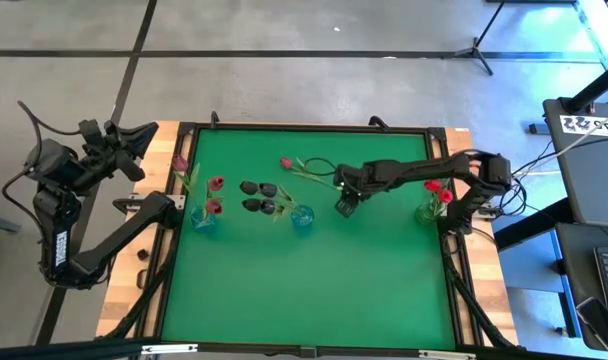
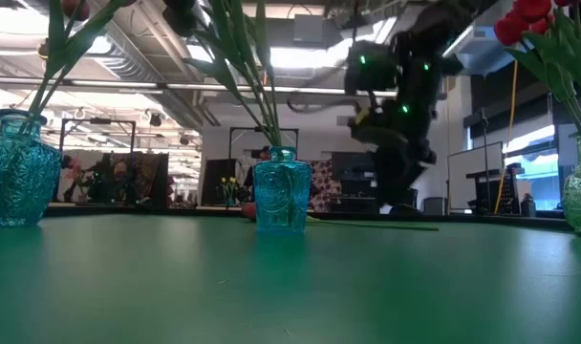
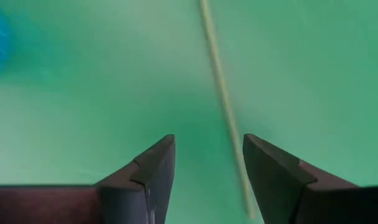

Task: Sort flowers into vase by color
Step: Put the red flower into the left blue flower vase

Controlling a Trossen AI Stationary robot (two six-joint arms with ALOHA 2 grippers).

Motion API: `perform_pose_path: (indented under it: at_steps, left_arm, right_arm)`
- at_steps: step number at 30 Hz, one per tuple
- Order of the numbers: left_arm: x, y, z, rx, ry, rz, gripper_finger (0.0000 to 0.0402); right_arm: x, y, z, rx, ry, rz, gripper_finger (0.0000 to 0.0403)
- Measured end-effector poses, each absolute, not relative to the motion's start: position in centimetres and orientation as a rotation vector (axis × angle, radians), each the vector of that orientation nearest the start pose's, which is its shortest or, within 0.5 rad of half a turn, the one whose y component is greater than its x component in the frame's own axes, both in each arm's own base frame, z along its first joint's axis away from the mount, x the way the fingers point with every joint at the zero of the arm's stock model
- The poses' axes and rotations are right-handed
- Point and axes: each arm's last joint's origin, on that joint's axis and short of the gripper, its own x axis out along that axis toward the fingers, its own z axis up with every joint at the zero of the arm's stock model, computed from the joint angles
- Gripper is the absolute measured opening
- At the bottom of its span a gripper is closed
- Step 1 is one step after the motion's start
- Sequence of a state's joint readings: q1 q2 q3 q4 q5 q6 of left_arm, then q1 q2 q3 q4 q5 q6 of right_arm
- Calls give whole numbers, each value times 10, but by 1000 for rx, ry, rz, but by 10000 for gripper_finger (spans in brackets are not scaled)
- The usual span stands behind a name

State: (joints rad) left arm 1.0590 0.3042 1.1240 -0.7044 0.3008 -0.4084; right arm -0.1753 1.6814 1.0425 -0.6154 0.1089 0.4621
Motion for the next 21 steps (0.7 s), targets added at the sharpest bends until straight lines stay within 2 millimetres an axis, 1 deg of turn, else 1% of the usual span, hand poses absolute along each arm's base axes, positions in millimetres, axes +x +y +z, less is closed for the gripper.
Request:
perform_pose_path:
  at_steps: [6,9,13,16,18,21]
  left_arm:
    - [1,-16,414,-313,-245,726,20]
    - [1,-16,414,-312,-244,726,21]
    - [1,-16,414,-296,-239,731,20]
    - [1,-16,414,-296,-239,732,21]
    - [1,-16,414,-296,-239,733,20]
    - [1,-16,414,-296,-239,732,21]
  right_arm:
    - [288,-70,155,470,1258,-512,188]
    - [280,-72,147,503,1293,-495,188]
    - [276,-71,143,493,1311,-497,178]
    - [274,-71,142,482,1333,-492,150]
    - [272,-70,142,482,1348,-493,121]
    - [270,-70,142,476,1372,-490,67]
